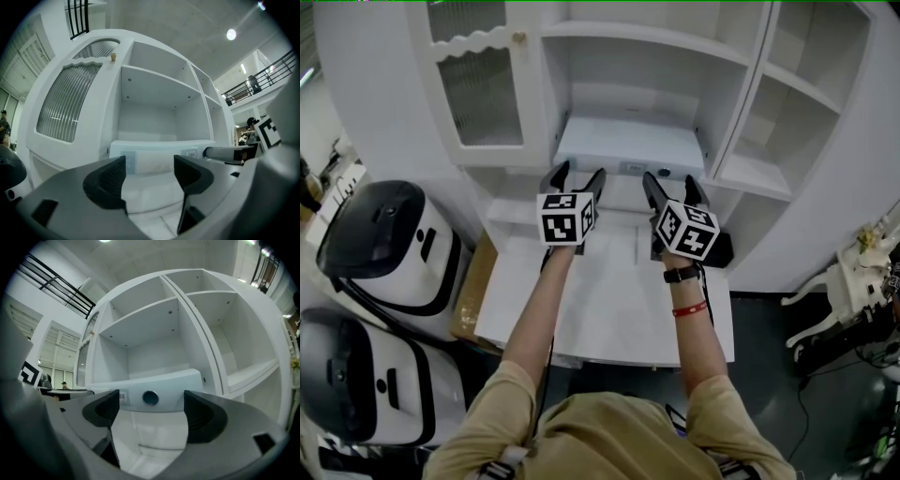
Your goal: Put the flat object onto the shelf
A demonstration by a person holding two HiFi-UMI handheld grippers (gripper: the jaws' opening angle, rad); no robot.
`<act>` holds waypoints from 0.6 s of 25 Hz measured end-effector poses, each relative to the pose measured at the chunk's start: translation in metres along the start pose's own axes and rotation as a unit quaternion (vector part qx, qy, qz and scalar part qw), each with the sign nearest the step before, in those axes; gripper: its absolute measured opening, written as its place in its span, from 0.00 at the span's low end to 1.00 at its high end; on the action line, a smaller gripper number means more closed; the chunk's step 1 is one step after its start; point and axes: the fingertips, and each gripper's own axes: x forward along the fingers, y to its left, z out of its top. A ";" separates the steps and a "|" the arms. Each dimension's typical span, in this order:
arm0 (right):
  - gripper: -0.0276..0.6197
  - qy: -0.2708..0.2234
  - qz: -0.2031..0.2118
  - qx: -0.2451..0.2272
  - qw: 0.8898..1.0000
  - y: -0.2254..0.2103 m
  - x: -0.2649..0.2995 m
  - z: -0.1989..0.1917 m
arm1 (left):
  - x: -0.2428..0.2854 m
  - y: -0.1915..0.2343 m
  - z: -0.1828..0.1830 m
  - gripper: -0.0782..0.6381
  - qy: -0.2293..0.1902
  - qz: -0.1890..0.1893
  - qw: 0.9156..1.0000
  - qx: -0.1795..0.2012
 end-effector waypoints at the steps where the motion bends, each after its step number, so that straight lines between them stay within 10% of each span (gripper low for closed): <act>1: 0.73 0.001 0.000 0.001 1.000 0.000 0.003 0.000 | 0.002 0.001 0.000 0.58 0.001 0.000 1.000 0.000; 15: 0.73 -0.001 -0.001 0.011 1.000 -0.003 0.035 0.000 | 0.035 0.020 0.003 0.58 0.007 -0.001 1.000 -0.009</act>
